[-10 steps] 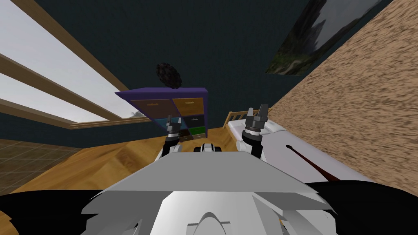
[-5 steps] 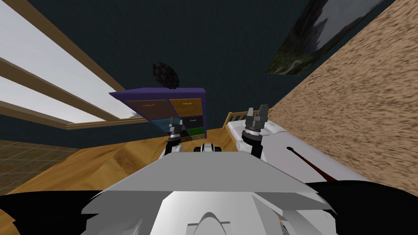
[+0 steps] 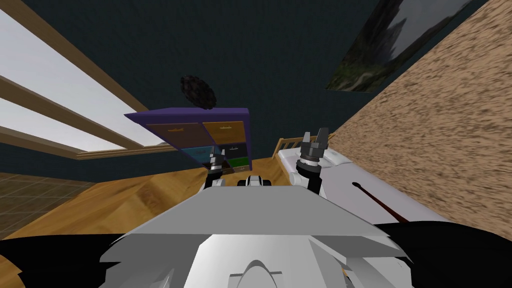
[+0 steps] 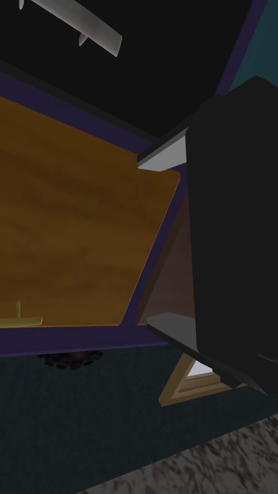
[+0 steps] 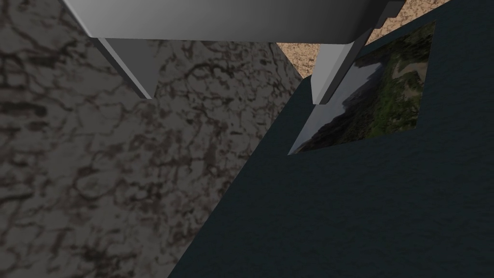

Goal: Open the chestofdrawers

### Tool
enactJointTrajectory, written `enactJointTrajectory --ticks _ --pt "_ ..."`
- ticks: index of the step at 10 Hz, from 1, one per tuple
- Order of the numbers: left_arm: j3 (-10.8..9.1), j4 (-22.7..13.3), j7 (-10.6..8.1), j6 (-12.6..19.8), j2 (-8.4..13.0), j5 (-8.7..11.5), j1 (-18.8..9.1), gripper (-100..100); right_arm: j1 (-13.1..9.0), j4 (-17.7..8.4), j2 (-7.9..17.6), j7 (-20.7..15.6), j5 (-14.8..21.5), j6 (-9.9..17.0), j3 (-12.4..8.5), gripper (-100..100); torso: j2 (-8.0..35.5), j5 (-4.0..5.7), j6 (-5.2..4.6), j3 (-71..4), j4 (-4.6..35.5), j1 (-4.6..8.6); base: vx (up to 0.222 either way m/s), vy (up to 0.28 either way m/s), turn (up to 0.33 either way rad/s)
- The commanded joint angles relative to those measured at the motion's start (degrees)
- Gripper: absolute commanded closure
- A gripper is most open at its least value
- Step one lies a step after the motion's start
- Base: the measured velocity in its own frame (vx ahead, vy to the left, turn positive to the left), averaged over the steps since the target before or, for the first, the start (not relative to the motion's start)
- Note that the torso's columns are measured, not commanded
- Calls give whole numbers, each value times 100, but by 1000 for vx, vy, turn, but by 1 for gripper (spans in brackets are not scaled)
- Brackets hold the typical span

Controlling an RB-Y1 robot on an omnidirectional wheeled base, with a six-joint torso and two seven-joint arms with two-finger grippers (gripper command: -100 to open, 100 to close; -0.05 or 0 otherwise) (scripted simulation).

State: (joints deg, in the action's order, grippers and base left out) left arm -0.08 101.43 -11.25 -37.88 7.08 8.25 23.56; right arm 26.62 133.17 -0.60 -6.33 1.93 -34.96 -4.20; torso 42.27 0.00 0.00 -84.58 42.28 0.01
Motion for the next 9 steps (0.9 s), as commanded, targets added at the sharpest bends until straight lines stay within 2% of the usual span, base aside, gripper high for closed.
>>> enactJointTrajectory --ticks 1,9 --pt "-15 -346 -34 -11 24 53 -80 -100 0 0 0 0 0 0 0 0 -1 0 0 -1 -1 0 46 -50 11" --pt "-48 -1516 -137 -79 -79 223 -307 -100 0 0 0 0 0 0 0 0 5 0 0 2 1 -1 56 -62 12"
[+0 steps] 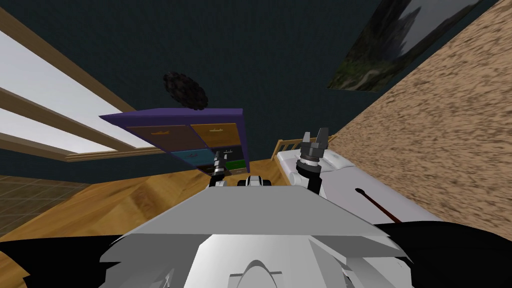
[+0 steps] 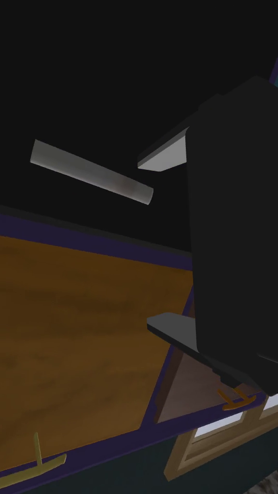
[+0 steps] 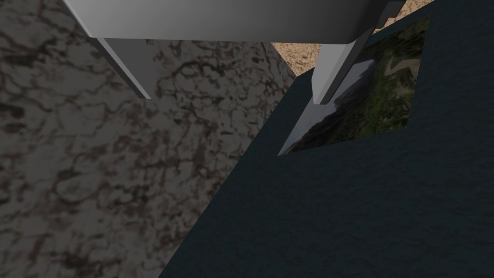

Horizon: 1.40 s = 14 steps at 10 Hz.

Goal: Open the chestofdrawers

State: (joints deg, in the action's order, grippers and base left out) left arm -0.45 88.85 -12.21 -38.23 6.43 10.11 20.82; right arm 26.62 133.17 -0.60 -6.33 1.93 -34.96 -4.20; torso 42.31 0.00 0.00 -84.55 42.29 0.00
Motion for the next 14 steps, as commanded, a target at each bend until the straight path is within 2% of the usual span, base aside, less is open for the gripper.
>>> enactJointTrajectory --ticks 1,4,5,7,8,9,11,14 --pt "-14 -386 -51 -51 -35 56 -58 -100 0 0 0 0 0 0 0 0 2 -1 1 2 1 -4 42 -58 10" --pt "-22 -677 -76 -67 -110 98 -114 -100 0 0 0 0 0 0 0 0 -4 -1 0 -2 -1 -3 38 -48 7" --pt "-25 -630 -81 -66 -80 94 -104 -100 0 0 0 0 0 0 0 0 -2 -1 0 -1 -1 -5 14 -16 2" --pt "-75 -416 -90 175 -30 129 -122 -100 0 0 1 0 0 0 -1 0 -4 -2 0 -2 0 -9 53 -6 3" --pt "-59 -459 -89 99 -44 119 -102 -100 0 0 1 0 0 0 -1 0 -14 -1 0 -8 -3 -3 33 -4 1" --pt "-31 -614 -86 -42 -76 100 -107 100 0 0 1 0 0 0 -1 0 -2 -1 0 -2 -2 -1 -31 8 -3" --pt "-20 -400 -118 61 -21 116 0 100 -1 -1 1 0 0 0 -1 0 11 0 0 8 4 -1 -58 -11 12" --pt "1 -192 -152 134 30 129 123 100 -3 -1 0 0 0 1 0 0 27 1 0 18 8 5 -189 -40 20"
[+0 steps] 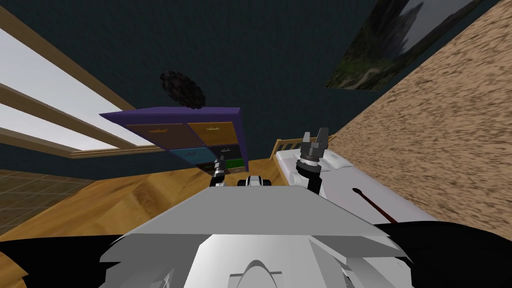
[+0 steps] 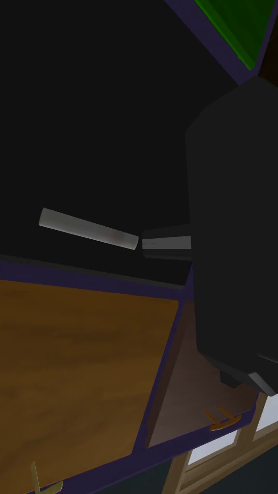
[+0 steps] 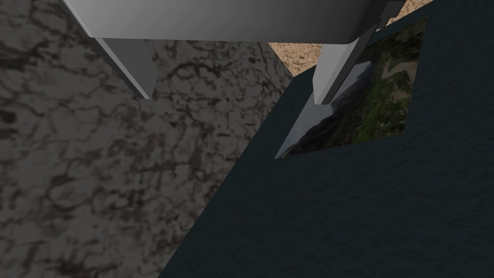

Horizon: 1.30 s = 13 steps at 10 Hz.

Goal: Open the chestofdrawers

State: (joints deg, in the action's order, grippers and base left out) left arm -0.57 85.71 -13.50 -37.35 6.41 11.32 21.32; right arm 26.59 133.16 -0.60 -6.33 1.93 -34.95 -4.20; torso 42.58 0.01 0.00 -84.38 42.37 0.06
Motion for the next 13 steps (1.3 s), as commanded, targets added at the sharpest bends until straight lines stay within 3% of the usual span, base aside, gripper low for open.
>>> enactJointTrajectory --ticks 1,2,6,7,13 --pt "9 90 -12 34 19 5 53 100 0 0 0 0 0 0 0 0 -23 1 0 -14 -6 2 -81 -28 5" --pt "-9 50 -9 83 -7 19 -6 -100 2 0 0 0 0 0 0 0 -65 -2 0 -38 -17 -11 73 -1 -20" --pt "-26 -5 -3 117 -15 31 -72 -100 5 2 1 0 0 -1 -1 0 -41 0 0 -26 -12 0 133 5 -11" --pt "-101 -293 -13 69 -24 -21 -364 -100 4 1 1 0 0 -1 -1 0 0 0 1 -2 -2 -1 -25 -3 69" --pt "-249 -1444 -36 -38 -42 -128 -1418 -100 2 1 1 0 0 -1 -1 0 -44 -3 2 -29 -14 -11 -66 7 47"
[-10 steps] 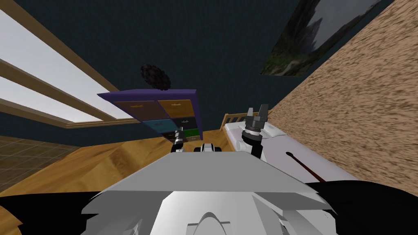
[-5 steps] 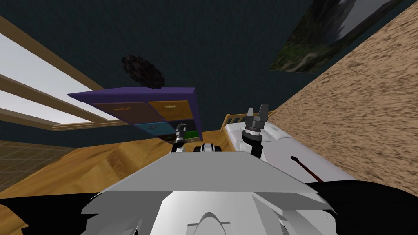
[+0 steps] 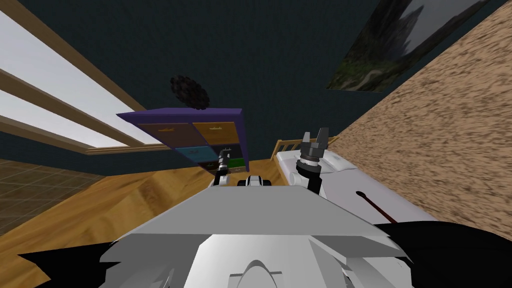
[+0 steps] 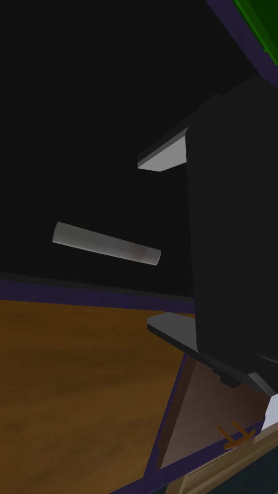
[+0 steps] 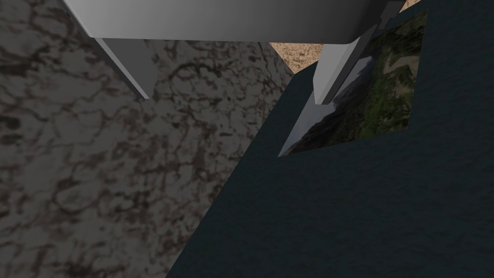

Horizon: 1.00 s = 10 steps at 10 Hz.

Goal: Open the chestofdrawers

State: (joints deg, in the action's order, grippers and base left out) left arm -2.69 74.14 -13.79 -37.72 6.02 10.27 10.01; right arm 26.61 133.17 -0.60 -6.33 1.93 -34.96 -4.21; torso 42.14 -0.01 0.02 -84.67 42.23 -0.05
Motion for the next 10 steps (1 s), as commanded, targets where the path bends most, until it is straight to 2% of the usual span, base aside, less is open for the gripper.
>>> enactJointTrajectory --ticks 1,3,4,5,7,9,10 --pt "-111 -507 -18 -54 -12 -77 -488 -100 0 0 0 0 0 0 0 0 4 1 -2 4 2 5 -76 9 71" --pt "-111 -778 -18 -54 -12 -77 -814 -100 0 0 0 0 0 0 0 0 18 2 -3 13 7 10 -45 -2 19" --pt "-111 -851 -18 -54 -12 -77 -824 -100 0 0 0 0 0 0 0 0 7 3 -3 6 4 10 0 0 0" --pt "-185 -1053 -29 -107 -21 -130 -1067 -100 0 0 0 0 0 0 0 0 2 2 -1 2 1 7 -43 9 84" --pt "-185 -1333 -29 -107 -21 -130 -1294 -100 0 0 0 0 0 0 0 0 23 0 -3 15 8 2 -43 5 19" --pt "-259 -1691 -40 -161 -30 -184 -1702 -100 0 0 0 0 0 0 0 0 17 2 0 11 6 7 -53 3 63" --pt "-259 -1852 -40 -161 -30 -184 -1763 -100 0 0 0 0 0 0 0 0 18 1 -2 12 6 4 -34 4 -12"
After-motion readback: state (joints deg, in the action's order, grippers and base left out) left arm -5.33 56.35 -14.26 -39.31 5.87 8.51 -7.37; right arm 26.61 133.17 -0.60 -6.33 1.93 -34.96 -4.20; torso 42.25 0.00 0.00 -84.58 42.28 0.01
